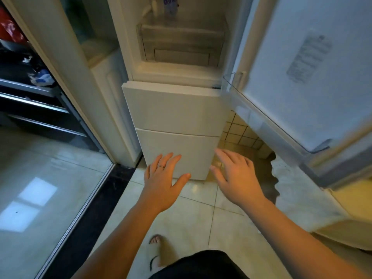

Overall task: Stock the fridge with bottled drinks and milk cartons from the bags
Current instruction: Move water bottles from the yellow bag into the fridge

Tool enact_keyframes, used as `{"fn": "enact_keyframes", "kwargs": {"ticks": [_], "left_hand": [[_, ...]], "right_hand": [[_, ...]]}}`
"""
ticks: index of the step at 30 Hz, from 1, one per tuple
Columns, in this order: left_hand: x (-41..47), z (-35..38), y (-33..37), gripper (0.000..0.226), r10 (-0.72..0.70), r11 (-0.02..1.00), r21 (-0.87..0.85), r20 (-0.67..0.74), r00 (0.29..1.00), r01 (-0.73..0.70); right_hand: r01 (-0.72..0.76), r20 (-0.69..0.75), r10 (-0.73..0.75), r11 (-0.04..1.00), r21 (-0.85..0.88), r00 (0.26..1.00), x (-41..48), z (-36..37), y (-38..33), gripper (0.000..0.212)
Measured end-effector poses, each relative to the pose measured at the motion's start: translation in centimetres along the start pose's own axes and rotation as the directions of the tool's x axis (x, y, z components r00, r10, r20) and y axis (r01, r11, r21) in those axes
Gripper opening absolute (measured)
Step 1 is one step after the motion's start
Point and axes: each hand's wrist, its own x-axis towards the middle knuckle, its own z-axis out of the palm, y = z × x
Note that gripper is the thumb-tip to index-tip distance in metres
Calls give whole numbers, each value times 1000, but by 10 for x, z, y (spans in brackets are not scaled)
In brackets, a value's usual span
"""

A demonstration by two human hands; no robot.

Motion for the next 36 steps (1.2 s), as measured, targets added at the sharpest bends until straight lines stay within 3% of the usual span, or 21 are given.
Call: {"fn": "enact_keyframes", "kwargs": {"ticks": [10,15,24,31,36], "left_hand": [[-125,120,119,75,-37,994,110,133,990,22],[-138,171,177,69,36,987,144,241,970,-73],[-99,275,291,64,274,928,119,421,865,-352],[-31,357,394,63,328,900,98,488,809,-424],[12,392,468,62,375,897,27,480,793,-441]], "right_hand": [[-95,75,89,993,68,993,-178,-12,119,54],[-207,71,201,974,97,977,-234,-26,179,54],[-438,-11,442,892,112,897,-280,-56,313,50],[-551,18,552,829,98,833,-271,-93,452,54],[-533,3,538,834,145,843,-254,-130,529,56]]}}
